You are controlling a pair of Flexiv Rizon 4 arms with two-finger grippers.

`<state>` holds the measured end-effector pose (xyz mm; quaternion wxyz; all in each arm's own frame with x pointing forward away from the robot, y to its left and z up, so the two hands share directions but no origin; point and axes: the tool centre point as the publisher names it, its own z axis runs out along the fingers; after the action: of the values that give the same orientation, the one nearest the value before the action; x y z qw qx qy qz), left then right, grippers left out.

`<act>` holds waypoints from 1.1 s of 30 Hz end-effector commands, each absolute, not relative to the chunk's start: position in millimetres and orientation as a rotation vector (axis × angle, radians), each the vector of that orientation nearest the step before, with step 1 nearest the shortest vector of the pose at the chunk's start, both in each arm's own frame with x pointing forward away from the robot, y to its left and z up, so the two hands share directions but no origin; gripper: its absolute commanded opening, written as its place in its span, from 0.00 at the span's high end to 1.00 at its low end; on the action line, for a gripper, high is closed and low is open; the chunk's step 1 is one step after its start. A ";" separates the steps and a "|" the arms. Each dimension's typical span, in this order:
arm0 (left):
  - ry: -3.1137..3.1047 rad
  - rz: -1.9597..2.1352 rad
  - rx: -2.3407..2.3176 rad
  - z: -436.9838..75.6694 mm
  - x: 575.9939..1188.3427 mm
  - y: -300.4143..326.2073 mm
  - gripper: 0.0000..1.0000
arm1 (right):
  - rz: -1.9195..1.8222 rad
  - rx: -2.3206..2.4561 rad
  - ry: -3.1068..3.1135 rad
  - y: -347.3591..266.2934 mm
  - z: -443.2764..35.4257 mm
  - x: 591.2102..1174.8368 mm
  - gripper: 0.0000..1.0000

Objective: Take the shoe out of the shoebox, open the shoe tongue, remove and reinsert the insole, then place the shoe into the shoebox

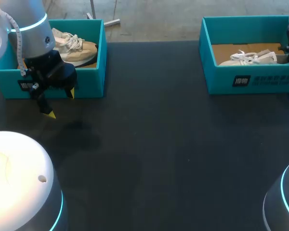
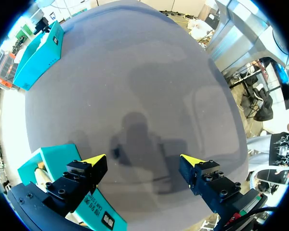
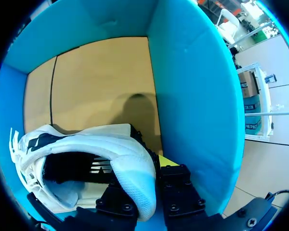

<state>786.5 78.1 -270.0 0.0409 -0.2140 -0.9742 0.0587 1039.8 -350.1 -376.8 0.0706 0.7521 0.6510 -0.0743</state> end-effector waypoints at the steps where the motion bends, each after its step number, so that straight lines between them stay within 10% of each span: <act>1: -2.986 0.176 -0.656 -269.9 785.4 78.7 0.00 | -0.234 2.266 1.962 -349.9 -383.7 1043.7 1.00; 23: -2.986 0.176 -0.656 -269.9 785.4 78.7 0.00 | -0.215 2.241 1.936 -338.7 -356.5 1034.3 0.55; 25: -2.986 0.176 -0.656 -269.9 785.4 78.7 0.00 | -0.213 2.242 1.932 -338.1 -353.5 1033.9 0.47; 29: -2.986 0.176 -0.656 -269.9 785.4 78.7 0.00 | -0.205 2.244 1.935 -335.9 -347.0 1032.8 0.00; 33: -2.986 0.176 -0.656 -269.9 785.4 78.7 0.00 | -0.196 2.251 1.928 -334.9 -335.0 1032.5 0.00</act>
<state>786.5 78.1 -270.0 0.0409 -0.2140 -0.9742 0.0587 1036.9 -335.6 -344.9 0.0835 0.7539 0.6482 -0.0669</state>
